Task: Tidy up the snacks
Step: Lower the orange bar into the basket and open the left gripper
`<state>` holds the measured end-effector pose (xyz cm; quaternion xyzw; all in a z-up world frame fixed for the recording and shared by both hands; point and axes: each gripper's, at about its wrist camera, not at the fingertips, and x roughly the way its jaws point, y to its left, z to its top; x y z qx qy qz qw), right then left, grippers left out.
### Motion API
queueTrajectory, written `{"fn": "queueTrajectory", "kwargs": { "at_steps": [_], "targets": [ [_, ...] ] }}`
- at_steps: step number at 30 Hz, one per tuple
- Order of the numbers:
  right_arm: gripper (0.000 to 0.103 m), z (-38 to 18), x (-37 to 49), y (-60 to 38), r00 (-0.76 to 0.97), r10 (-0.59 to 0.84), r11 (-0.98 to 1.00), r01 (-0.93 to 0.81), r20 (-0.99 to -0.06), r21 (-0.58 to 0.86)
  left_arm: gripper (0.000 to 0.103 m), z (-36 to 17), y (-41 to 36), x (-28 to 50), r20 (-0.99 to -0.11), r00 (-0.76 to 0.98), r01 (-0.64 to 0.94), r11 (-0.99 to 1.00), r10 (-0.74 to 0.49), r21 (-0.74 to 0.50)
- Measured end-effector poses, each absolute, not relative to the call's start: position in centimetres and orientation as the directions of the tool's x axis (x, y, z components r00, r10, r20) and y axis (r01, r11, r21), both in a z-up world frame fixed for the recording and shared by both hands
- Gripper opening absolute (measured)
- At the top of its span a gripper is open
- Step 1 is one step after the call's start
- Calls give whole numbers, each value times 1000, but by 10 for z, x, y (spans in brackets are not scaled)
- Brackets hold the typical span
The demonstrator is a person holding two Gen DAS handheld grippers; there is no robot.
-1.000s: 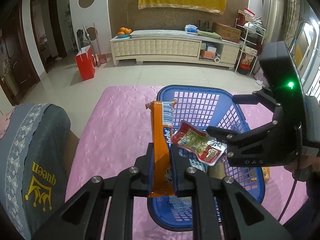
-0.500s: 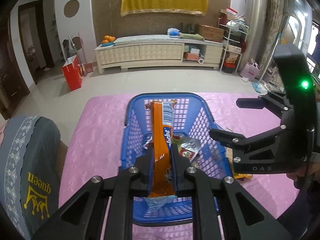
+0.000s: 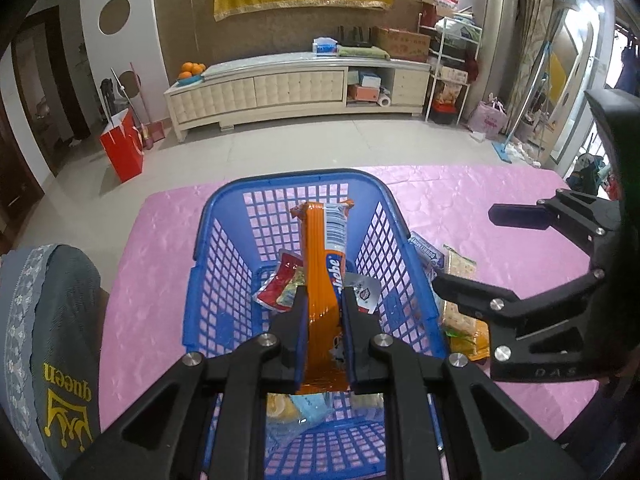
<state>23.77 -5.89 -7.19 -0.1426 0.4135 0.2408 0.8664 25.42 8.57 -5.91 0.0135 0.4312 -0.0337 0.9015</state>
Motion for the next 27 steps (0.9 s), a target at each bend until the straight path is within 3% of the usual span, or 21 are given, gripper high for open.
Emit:
{"fn": "queueTrajectory", "kwargs": {
  "at_steps": [4,6,9,16,20,25,27],
  "targets": [
    [87,-76,244,-63,535,304,846,-531,-788,-34,16,-65,90,264,-789,613,65,998,-41,-1],
    [87,-77,246,-65,532,307,850,-527,-789,-25,41,-66,92,268,-785,619,51,999,-21,13],
    [87,-77,248,-67,529,313,851,-526,-789,-15,58,-66,101,274,-784,621,6,1000,10,18],
    [87,-72,241,-71,520,337,842,-540,-785,3,58,-62,107,266,-786,618,-6,1000,-7,-14],
    [87,-62,231,-73,530,343,843,-538,-776,5,68,-53,105,253,-772,636,9,999,-29,-31],
    [87,-46,214,-80,551,349,848,-530,-758,5,69,-35,94,234,-747,663,29,998,-54,-47],
    [87,-40,209,-85,560,348,850,-527,-752,0,77,-27,89,226,-735,675,38,998,-66,-55]
  ]
}}
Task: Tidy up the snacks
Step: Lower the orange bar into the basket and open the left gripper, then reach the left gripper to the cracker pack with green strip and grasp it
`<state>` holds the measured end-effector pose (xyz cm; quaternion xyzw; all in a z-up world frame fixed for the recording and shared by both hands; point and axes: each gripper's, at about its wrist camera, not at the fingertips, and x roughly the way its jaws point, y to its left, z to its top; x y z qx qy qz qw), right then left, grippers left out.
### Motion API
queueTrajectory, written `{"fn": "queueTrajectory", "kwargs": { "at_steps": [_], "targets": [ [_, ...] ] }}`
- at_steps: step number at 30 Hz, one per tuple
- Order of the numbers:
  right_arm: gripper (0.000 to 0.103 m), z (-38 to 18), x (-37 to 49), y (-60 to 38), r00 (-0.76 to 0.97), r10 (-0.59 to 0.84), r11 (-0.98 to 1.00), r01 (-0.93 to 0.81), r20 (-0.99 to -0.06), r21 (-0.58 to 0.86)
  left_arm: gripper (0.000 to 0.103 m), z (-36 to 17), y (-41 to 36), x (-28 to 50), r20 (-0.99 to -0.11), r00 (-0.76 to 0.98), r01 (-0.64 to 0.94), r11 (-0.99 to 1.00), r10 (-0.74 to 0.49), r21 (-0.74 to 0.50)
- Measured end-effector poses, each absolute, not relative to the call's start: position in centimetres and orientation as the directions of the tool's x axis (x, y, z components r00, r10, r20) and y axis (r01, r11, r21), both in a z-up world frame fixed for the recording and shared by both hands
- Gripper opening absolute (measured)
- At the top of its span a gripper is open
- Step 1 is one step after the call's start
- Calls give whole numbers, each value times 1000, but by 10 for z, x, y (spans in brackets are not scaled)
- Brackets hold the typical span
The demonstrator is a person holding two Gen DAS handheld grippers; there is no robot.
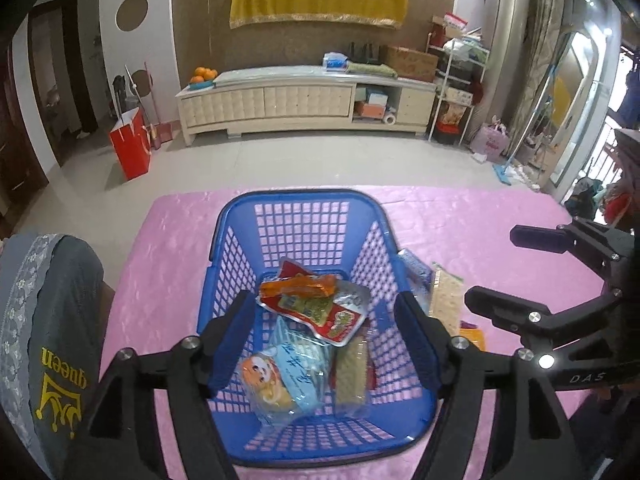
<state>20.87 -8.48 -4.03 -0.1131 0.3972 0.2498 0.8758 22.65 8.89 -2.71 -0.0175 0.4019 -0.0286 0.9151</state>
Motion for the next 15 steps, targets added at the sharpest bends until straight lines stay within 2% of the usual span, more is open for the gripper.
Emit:
{"fn": "queueTrajectory", "kwargs": {
  "at_steps": [15],
  "targets": [
    [87,-9,163,-150,642,293,895,-446,-709,-34,79,-8,12,191,-708,696,142,989,-120,-29]
  ]
}}
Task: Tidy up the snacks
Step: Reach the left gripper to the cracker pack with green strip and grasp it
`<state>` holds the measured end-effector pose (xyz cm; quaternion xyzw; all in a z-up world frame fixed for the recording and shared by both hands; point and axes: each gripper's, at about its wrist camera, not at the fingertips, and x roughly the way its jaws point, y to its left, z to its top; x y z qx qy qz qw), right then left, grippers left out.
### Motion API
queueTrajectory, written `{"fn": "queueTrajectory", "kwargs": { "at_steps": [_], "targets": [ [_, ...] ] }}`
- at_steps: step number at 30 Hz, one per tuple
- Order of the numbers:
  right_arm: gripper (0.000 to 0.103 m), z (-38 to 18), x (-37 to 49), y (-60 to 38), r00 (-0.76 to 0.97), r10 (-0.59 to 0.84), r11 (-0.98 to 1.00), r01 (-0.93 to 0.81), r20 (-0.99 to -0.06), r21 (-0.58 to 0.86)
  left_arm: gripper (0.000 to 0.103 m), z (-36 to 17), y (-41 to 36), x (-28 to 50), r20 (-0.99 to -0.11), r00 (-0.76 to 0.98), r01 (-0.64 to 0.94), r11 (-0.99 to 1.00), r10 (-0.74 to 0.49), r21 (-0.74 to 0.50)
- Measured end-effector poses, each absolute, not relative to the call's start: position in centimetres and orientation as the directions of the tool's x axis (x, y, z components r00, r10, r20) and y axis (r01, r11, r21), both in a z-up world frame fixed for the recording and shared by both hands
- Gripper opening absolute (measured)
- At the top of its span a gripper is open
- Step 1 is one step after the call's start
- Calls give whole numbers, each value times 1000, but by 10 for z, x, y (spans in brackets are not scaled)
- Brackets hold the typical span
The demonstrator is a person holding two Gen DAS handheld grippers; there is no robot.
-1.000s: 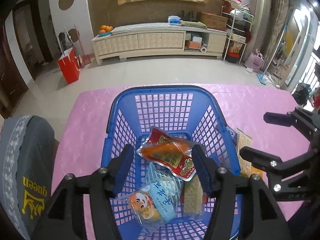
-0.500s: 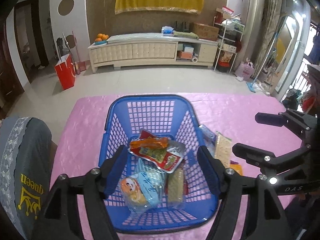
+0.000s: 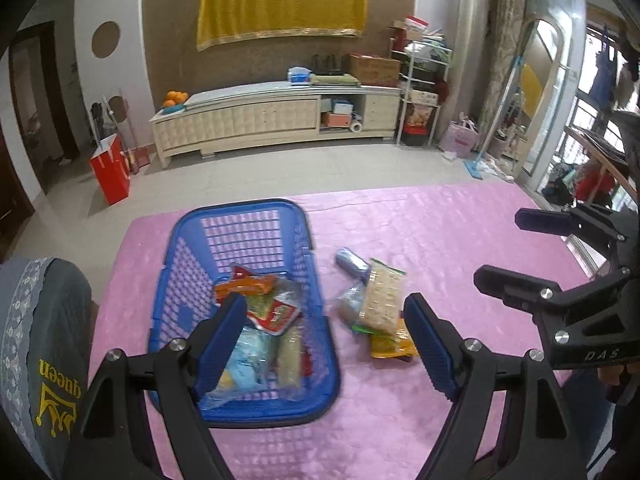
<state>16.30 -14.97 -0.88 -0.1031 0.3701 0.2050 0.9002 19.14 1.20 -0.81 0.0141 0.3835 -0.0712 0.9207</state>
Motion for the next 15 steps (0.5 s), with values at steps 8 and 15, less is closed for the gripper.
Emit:
{"fn": "queueTrajectory", "kwargs": {
  "at_steps": [8,15],
  "targets": [
    [87,-19,157,-189,656,229,929,-367,-720,-39,79,-20,-39,198,-728,669,221,975,-150,2],
    [87,-50,161,-217,631,198,949,-315,-750,-14,79,-45,-68,213,-767,626,247,969,-143,22]
  ]
}}
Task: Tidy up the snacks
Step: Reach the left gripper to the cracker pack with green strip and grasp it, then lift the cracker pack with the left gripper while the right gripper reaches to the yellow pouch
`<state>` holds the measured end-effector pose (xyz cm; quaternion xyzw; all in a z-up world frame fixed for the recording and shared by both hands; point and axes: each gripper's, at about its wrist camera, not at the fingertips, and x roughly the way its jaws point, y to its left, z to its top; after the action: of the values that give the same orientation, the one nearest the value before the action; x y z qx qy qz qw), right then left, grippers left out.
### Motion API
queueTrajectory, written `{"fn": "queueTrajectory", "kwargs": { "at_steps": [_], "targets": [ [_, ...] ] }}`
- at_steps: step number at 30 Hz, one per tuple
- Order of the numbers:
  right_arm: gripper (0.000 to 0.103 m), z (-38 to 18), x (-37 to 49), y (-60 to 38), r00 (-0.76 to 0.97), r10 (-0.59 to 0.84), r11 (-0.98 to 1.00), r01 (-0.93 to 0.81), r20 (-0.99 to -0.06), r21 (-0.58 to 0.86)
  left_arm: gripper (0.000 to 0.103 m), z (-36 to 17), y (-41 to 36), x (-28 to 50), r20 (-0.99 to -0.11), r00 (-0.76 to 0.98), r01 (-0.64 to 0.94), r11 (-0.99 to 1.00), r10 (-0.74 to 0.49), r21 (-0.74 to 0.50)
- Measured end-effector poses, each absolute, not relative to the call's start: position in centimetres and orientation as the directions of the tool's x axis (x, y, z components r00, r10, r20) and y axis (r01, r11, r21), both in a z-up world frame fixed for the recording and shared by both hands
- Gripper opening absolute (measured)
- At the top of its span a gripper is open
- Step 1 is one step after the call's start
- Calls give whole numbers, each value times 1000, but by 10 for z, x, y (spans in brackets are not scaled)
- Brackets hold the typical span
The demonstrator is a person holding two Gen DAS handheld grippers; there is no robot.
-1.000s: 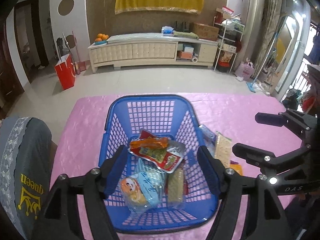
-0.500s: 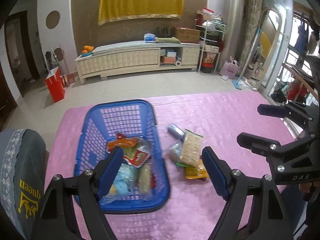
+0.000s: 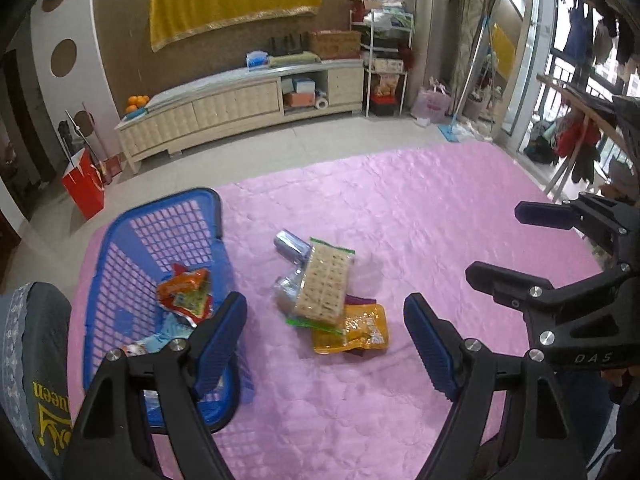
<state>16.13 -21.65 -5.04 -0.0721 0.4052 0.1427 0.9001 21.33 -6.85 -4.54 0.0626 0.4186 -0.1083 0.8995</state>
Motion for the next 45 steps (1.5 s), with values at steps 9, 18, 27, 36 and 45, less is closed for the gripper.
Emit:
{"fn": "queueTrajectory", "kwargs": {
  "at_steps": [9,18,27,36,45],
  "targets": [
    [87,-93,182,-248,578,187,968,-246,-794,49,79,-92,-104,242,-834,549,273,955,-60,111],
    [87,-130,210,-263,523,182,976,-200,-833,87,79,-128,-120,276,-881,474,282,949,-8,143],
    [87,-164,234,-270,470,188,979,-160,-862,126,79,-168,-127,306,-908,416,279,942,56,185],
    [87,-183,243,-271,442,207,976,-150,-873,156,79,-194,-127,328,-922,377,294,932,92,213],
    [87,-177,243,-280,454,217,976,-127,-864,178,53,-205,-134,343,-924,370,294,932,94,213]
  ]
}}
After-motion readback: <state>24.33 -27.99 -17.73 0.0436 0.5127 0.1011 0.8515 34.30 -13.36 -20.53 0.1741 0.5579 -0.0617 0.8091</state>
